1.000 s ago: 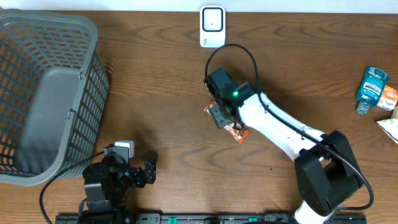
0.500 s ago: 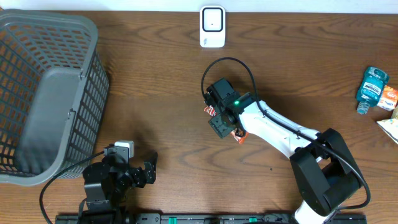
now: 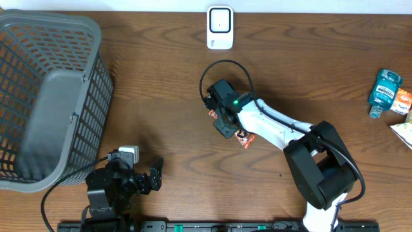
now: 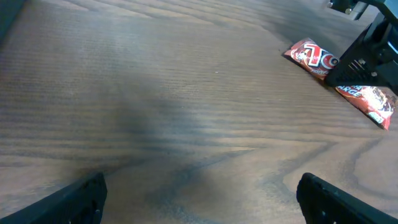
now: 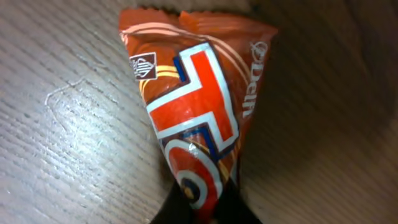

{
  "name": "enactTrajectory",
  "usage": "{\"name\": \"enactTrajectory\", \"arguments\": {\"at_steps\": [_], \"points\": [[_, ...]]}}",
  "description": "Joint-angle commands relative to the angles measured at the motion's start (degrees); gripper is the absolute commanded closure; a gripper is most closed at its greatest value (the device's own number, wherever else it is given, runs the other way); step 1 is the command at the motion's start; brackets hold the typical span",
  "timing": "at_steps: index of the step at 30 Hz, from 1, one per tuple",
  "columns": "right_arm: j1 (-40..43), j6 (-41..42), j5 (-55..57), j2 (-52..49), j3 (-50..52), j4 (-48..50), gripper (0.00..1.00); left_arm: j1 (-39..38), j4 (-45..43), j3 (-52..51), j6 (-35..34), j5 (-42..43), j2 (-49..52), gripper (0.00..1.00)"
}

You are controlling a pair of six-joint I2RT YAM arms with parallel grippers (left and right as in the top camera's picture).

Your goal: Scan the item barcode

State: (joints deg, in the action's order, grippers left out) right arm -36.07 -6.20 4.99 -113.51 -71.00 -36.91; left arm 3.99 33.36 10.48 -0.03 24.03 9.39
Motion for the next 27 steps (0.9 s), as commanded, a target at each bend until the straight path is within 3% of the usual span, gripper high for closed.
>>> {"name": "enactTrajectory", "arguments": {"at_steps": [1,5,9,12,21,24,27], "points": [[0.4,3.0,-1.7,-7.0,3.6,-4.9,0.99,0.2,0.1,0.1,-0.1,0.1,0.0,0.02],[2.5,1.9,-21.5,-4.7,-3.9,-17.2,0.99,0.2,0.1,0.1,-0.1,0.1,0.0,0.02],[6.3,-13.3,-54.0,-3.3,-12.4,-32.2,0.99,0.2,0.1,0.1,-0.1,0.1,0.0,0.02],[8.5,-21.9,-69.1,-2.9,-14.4,-39.8,0.99,0.2,0.1,0.1,-0.1,0.1,0.0,0.02],[11.1,-22.4,-93.9,-2.9,-14.3,-59.1,0.97,0.2,0.1,0.1,-0.1,0.1,0.0,0.02],[11.1,-14.1,-94.5,-2.8,-14.3,-60.6,0.98,0.2,0.1,0.1,0.0,0.1,0.0,0.02],[11.1,-13.4,-94.5,-2.8,-14.3,-60.6,0.99,0.2,0.1,0.1,-0.1,0.1,0.0,0.02]]}}
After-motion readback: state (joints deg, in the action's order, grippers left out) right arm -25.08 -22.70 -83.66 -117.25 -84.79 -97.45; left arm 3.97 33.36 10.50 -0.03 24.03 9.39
